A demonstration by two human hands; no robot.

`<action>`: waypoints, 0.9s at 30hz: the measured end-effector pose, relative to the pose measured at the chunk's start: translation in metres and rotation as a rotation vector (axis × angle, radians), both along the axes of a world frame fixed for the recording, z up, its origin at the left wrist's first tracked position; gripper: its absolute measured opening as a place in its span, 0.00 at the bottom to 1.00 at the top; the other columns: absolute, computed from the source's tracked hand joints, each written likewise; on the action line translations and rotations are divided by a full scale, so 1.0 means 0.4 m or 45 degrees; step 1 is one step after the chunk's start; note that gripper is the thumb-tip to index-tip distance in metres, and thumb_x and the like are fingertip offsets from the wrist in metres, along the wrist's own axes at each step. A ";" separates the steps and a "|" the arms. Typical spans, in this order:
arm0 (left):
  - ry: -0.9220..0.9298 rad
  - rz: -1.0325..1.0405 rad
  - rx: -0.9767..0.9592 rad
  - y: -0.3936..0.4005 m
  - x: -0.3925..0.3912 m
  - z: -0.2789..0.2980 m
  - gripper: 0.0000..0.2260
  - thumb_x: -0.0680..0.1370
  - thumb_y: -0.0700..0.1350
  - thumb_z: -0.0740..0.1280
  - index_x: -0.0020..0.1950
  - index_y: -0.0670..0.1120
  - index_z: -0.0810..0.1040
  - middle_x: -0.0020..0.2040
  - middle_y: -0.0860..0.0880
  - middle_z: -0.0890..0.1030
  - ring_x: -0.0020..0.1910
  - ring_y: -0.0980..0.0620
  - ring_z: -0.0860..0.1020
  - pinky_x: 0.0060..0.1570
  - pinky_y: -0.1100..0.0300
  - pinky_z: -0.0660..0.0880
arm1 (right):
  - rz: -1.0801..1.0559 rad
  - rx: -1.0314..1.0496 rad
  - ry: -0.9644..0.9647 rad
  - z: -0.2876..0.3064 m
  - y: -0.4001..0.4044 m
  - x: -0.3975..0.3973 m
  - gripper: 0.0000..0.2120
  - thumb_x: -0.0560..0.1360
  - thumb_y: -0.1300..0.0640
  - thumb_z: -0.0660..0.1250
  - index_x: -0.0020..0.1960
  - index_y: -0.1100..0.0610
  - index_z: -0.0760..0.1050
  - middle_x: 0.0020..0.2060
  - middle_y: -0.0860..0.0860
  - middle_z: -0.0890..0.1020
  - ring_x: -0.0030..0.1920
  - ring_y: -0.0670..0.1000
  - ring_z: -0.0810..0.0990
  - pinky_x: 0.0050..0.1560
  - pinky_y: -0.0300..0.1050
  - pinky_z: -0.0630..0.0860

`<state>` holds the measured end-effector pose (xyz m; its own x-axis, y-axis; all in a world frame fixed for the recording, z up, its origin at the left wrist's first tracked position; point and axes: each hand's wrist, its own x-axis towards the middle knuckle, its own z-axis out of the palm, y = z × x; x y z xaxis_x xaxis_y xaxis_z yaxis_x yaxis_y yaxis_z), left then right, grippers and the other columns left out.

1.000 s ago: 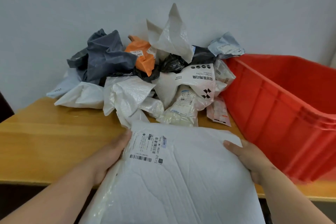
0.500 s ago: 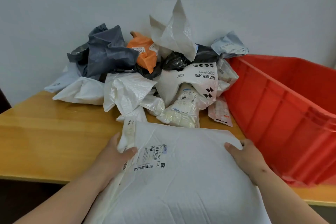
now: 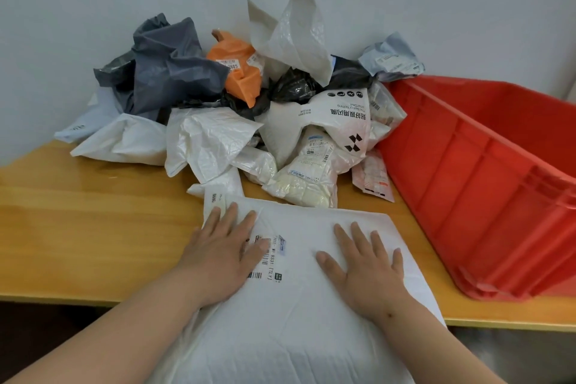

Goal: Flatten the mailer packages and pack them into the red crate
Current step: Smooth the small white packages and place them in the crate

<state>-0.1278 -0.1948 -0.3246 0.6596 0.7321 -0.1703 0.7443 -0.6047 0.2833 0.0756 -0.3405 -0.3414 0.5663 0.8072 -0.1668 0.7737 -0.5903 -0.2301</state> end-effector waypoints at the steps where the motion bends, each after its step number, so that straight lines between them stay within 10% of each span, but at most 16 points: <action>1: 0.037 -0.004 -0.025 0.003 0.005 -0.004 0.42 0.67 0.76 0.34 0.79 0.60 0.37 0.78 0.55 0.33 0.77 0.50 0.32 0.77 0.47 0.41 | 0.000 -0.008 -0.007 -0.002 0.003 0.001 0.43 0.66 0.23 0.33 0.79 0.36 0.37 0.80 0.43 0.40 0.79 0.53 0.36 0.76 0.64 0.36; 27: 0.424 -0.027 0.009 0.027 0.042 -0.060 0.54 0.55 0.79 0.29 0.78 0.56 0.33 0.78 0.52 0.30 0.77 0.47 0.31 0.75 0.42 0.37 | 0.042 -0.246 -0.123 -0.041 0.043 -0.001 0.40 0.71 0.24 0.33 0.78 0.39 0.33 0.79 0.46 0.34 0.78 0.57 0.32 0.73 0.70 0.35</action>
<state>-0.1111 -0.1839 -0.3488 0.5837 0.7208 -0.3739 0.7825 -0.6222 0.0222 0.0752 -0.3234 -0.3579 0.5609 0.7838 -0.2667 0.8063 -0.5902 -0.0387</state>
